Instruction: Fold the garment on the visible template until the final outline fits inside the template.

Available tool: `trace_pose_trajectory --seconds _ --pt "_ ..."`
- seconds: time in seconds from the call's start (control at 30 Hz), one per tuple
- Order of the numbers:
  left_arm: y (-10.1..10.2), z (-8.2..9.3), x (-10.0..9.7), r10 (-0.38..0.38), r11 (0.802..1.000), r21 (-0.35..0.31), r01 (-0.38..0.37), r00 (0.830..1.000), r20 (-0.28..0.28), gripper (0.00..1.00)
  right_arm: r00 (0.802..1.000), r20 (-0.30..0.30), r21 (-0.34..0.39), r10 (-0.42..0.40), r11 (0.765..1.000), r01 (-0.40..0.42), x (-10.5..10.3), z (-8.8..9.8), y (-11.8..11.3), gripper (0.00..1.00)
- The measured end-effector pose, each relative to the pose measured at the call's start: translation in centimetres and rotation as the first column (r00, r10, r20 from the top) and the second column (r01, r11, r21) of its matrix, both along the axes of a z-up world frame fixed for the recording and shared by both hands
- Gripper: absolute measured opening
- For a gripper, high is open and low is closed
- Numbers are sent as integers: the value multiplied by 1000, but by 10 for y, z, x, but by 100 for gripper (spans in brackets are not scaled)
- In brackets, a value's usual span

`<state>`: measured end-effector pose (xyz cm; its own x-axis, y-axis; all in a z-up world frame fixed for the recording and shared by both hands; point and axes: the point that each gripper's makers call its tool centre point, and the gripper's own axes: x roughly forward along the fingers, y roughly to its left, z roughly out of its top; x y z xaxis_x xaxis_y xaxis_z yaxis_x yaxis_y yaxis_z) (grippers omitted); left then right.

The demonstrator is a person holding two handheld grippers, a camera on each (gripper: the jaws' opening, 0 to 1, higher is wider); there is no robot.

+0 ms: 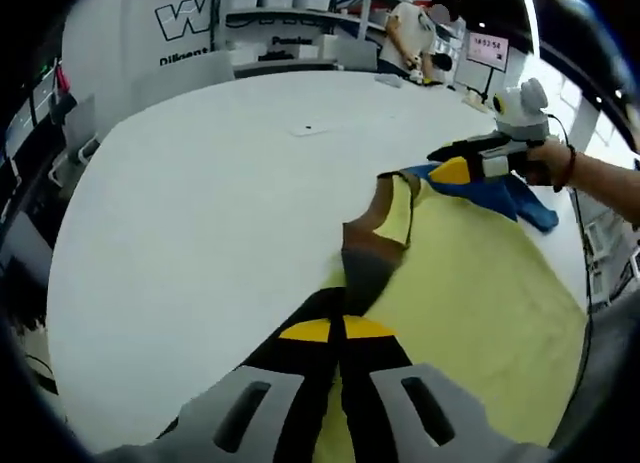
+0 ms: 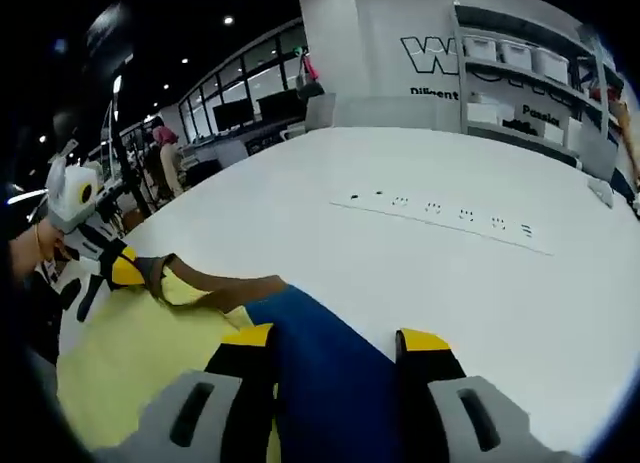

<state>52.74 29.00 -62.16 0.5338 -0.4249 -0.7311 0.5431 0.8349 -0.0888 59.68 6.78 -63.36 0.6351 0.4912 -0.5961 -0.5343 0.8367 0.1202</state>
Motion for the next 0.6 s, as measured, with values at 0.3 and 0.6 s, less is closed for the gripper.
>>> trace_pose_trajectory --seconds 0.3,0.6 --pt "2 15 21 14 1000 -4 -14 999 34 5 997 46 -100 65 993 -60 7 -4 2 15" --pt "14 14 56 45 995 82 -53 994 99 5 997 72 -46 -23 999 26 18 11 -6 0"
